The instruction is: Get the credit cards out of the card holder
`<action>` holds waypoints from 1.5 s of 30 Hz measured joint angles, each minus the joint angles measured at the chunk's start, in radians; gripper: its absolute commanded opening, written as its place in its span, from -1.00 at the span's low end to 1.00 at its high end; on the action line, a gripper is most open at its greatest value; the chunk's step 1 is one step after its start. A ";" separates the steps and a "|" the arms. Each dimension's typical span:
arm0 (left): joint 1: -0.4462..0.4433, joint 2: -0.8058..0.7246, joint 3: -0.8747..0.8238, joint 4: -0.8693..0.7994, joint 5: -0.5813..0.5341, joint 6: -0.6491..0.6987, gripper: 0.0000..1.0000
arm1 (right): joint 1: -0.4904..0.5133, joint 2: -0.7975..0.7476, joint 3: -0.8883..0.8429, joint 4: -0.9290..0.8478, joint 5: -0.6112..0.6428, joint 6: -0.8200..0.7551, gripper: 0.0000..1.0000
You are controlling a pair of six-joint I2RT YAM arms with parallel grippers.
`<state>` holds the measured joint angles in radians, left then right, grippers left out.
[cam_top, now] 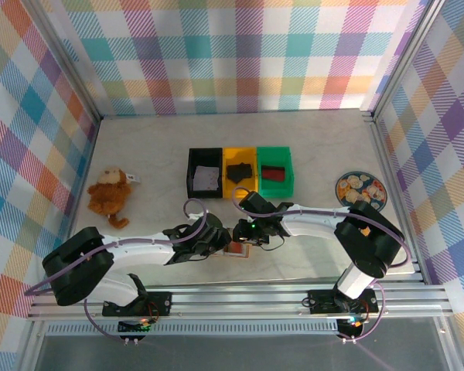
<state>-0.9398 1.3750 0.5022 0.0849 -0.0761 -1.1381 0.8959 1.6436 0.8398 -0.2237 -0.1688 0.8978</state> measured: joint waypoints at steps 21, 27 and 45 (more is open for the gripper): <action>0.001 0.030 -0.031 0.080 0.001 -0.029 -0.57 | 0.000 -0.004 -0.010 0.019 -0.002 0.004 -0.30; 0.001 0.035 -0.040 0.101 0.005 -0.037 -0.60 | 0.000 -0.004 -0.010 0.019 -0.001 0.004 -0.30; 0.001 0.024 -0.077 0.154 0.006 -0.063 -0.82 | 0.000 -0.004 -0.016 0.030 -0.005 0.007 -0.31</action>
<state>-0.9386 1.3987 0.4255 0.2394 -0.0696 -1.2011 0.8955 1.6394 0.8242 -0.1940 -0.1734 0.9047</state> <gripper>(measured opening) 0.094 0.347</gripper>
